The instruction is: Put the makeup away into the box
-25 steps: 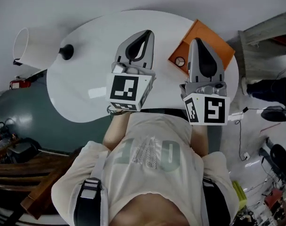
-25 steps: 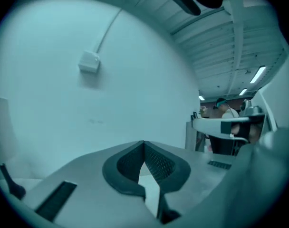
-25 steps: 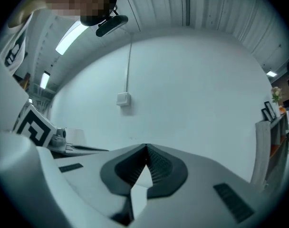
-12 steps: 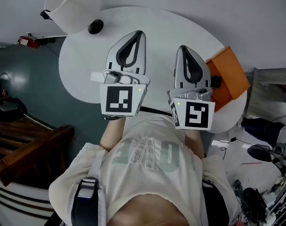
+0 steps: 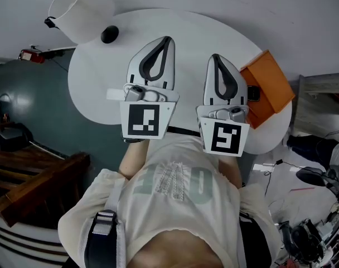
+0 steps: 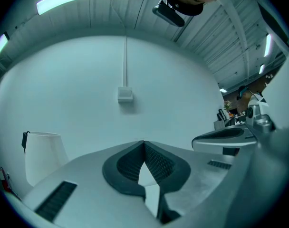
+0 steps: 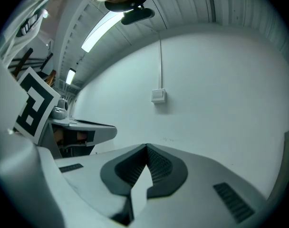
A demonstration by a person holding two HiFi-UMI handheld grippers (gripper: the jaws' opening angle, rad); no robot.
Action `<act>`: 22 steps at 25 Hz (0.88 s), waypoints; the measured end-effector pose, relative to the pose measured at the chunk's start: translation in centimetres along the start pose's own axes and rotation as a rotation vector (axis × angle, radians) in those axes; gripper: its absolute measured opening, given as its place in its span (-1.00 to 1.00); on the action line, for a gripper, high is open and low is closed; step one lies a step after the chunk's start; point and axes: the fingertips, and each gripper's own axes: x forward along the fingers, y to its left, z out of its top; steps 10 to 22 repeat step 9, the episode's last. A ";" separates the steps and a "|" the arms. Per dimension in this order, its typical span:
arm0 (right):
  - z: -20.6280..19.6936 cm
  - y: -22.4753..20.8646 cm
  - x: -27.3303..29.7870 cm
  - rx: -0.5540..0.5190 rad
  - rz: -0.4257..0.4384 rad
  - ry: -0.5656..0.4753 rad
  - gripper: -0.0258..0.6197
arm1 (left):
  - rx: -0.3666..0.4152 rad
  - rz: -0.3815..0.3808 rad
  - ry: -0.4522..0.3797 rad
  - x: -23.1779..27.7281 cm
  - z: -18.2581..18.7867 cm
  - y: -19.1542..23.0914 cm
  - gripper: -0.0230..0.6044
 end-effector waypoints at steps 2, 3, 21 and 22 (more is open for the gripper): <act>0.1 -0.2 -0.2 -0.003 -0.008 -0.005 -0.92 | 0.000 -0.007 -0.003 0.0 0.1 -0.3 -0.90; 0.2 -0.2 -0.3 -0.005 -0.010 -0.006 -0.92 | 0.001 -0.009 -0.004 0.1 0.1 -0.4 -0.90; 0.2 -0.3 -0.6 -0.005 -0.011 -0.007 -0.92 | 0.006 -0.002 -0.013 -0.3 0.5 -0.6 -0.90; 0.2 -0.3 -0.6 -0.005 -0.011 -0.007 -0.92 | 0.006 -0.002 -0.013 -0.3 0.5 -0.6 -0.90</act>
